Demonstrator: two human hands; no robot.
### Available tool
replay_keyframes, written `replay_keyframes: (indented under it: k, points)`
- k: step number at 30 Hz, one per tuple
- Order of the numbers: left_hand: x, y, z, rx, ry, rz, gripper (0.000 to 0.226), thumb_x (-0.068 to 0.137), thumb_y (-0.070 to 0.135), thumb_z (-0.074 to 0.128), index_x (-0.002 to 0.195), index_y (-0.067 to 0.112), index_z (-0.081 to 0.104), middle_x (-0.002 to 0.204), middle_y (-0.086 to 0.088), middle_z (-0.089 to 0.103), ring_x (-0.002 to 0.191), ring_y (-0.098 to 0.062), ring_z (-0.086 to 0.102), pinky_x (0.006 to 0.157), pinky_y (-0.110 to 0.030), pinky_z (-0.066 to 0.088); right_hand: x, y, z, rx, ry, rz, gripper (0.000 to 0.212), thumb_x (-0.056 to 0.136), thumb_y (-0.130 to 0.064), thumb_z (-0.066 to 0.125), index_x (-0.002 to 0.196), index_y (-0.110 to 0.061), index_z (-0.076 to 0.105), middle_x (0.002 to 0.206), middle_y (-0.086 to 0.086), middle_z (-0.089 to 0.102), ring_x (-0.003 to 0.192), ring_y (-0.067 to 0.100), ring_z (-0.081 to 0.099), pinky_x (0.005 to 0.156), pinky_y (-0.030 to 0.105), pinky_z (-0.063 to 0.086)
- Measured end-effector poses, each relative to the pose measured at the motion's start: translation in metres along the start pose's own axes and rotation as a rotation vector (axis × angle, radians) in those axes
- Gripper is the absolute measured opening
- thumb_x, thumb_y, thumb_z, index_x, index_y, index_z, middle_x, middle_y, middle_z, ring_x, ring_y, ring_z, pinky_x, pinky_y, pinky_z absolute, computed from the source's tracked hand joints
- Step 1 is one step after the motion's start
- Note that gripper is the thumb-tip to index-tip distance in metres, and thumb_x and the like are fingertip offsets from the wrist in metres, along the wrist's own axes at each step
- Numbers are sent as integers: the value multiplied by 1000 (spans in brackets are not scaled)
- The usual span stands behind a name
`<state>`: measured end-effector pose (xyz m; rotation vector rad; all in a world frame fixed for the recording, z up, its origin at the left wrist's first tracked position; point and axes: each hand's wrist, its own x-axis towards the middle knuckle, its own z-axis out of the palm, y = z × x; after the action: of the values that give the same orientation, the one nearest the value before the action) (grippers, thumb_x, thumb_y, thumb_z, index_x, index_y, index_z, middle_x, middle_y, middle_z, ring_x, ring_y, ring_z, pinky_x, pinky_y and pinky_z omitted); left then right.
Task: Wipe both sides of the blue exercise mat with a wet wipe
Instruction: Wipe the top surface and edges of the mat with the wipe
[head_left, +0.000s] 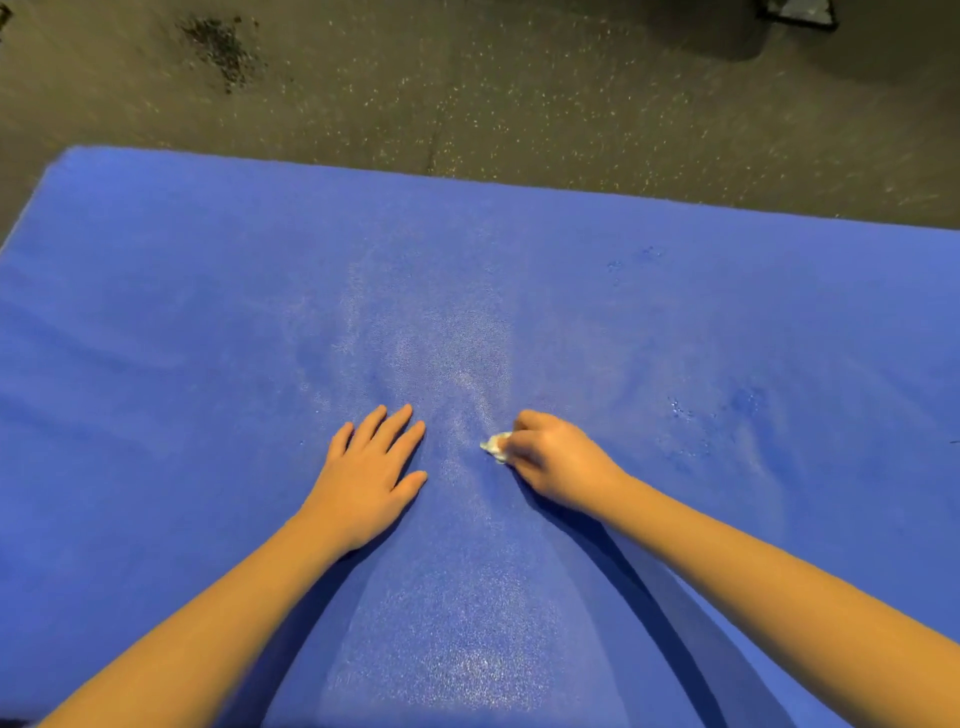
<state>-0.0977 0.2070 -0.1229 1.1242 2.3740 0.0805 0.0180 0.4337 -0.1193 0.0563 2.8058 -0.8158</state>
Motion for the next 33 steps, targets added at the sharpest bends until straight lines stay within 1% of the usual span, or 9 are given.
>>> replay_keyframes:
  k: [6,12,14,18,24,26,29,31,33]
  points:
    - [2,-6,9,116,63,37,62,91,52,31,135,17,57,143,-5,51,129,-32,49,101,-54,41,43,41,-17,-52,388,448,23,93,-19,59,84,0,70,82,16,51,72,37,55,59,37,44]
    - [8,-9,5,169,150,99,56,86,52,40,124,17,60,131,-5,59,120,-26,41,94,-40,27,36,7,1,10,57,-98,11,87,-12,61,90,-3,68,79,14,53,63,33,54,49,33,42]
    - [11,-10,5,170,146,104,55,86,52,40,123,17,59,130,-5,59,119,-26,41,93,-40,27,51,28,-11,-23,136,-47,7,85,-11,65,87,-5,68,79,14,53,66,34,57,52,34,43]
    - [8,-9,10,159,88,72,57,97,51,29,127,15,60,136,-7,55,124,-30,40,97,-45,27,71,55,-21,2,462,445,16,92,-13,59,92,0,69,87,19,53,72,39,57,60,38,44]
    - [4,-2,7,122,24,10,67,102,52,11,129,14,59,137,-8,54,126,-32,40,99,-49,27,52,32,-9,-33,115,-129,25,88,-26,53,82,-5,65,77,10,53,62,30,55,44,30,41]
    - [6,-1,4,115,39,33,63,101,52,17,127,14,59,135,-7,55,124,-31,42,98,-47,28,64,49,-22,-92,304,16,28,90,-31,53,82,-8,68,76,10,52,65,31,56,44,31,42]
    - [16,-3,-5,75,114,75,47,92,50,36,118,19,60,128,-1,55,117,-26,46,93,-39,28,76,69,-29,-11,558,470,25,93,-25,57,91,-5,71,82,15,52,76,36,54,54,37,44]
    - [29,-8,-11,70,114,68,50,89,50,39,123,18,58,134,-2,51,123,-26,45,99,-43,32,75,55,-16,17,507,417,36,97,-32,45,95,-4,68,84,15,51,77,36,54,56,38,45]
    - [44,-15,-15,115,72,50,62,87,52,37,135,15,53,145,-6,45,133,-29,36,102,-58,36,63,37,-4,-9,353,122,41,95,-34,37,98,-5,66,84,11,52,72,32,55,51,36,47]
